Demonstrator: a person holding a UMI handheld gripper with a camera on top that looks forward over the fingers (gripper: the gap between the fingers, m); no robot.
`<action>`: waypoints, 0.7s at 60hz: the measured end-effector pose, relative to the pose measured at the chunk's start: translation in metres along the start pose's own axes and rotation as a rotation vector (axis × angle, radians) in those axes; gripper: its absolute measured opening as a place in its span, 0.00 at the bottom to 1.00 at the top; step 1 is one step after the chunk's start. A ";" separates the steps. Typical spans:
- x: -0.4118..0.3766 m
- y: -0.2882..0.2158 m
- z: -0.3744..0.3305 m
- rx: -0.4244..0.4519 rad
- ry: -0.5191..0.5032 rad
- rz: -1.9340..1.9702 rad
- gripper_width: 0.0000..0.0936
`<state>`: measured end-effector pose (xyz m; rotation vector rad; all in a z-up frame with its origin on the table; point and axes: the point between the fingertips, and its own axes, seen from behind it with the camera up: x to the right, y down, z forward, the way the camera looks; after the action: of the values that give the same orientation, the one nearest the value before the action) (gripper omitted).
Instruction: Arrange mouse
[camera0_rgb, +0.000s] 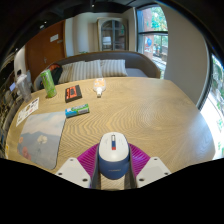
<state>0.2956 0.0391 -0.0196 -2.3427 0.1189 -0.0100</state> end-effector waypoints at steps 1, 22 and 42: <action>0.000 -0.001 0.000 -0.010 -0.001 0.010 0.47; -0.083 -0.206 -0.109 0.317 0.014 0.037 0.43; -0.275 -0.136 -0.034 0.217 -0.087 -0.030 0.43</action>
<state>0.0317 0.1340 0.1093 -2.1244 0.0376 0.0616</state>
